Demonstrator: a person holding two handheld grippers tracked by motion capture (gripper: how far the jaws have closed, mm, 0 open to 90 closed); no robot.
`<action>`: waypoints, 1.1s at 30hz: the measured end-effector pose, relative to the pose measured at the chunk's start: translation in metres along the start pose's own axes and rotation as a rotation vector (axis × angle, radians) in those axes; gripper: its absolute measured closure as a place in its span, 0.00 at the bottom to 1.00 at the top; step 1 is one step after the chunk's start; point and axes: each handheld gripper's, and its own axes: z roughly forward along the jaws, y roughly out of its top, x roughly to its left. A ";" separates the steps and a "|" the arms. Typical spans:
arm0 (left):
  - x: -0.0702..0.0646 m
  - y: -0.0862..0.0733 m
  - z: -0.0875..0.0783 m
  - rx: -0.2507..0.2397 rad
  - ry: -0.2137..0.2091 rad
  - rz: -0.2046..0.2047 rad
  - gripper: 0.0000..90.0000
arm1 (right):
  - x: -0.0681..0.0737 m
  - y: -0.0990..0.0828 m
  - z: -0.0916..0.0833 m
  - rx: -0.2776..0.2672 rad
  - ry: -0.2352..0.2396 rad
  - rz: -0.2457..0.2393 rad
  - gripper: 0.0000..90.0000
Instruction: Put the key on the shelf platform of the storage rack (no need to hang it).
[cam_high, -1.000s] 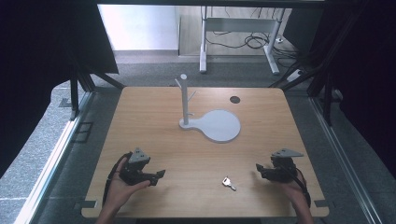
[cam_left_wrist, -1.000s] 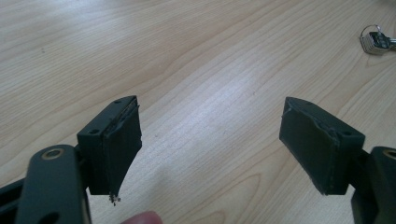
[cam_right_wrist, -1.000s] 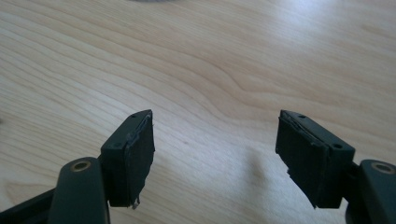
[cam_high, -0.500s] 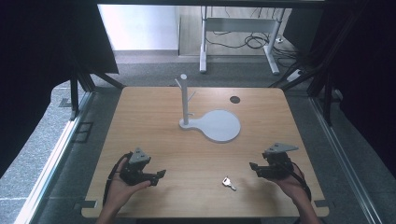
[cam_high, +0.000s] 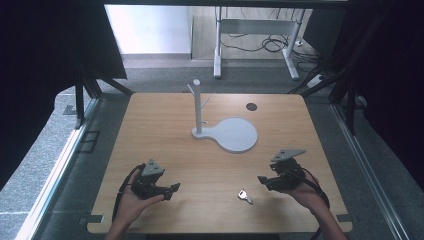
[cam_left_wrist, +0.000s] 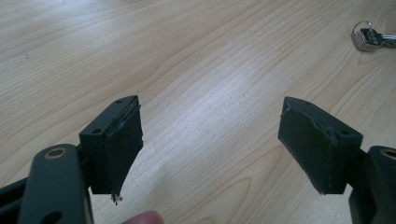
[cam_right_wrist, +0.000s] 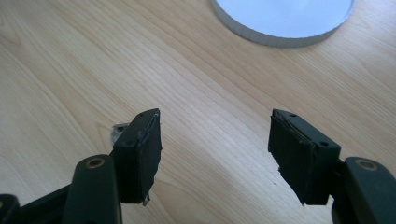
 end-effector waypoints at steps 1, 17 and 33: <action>0.000 -0.001 0.000 -0.002 0.000 -0.003 0.25 | 0.002 0.002 0.000 0.005 0.004 -0.001 0.39; -0.002 0.000 0.003 0.003 -0.015 0.001 0.24 | 0.030 0.008 0.020 0.148 0.069 -0.075 0.41; -0.002 0.000 0.004 0.007 -0.016 -0.002 0.24 | 0.050 0.004 0.049 0.253 0.110 -0.113 0.45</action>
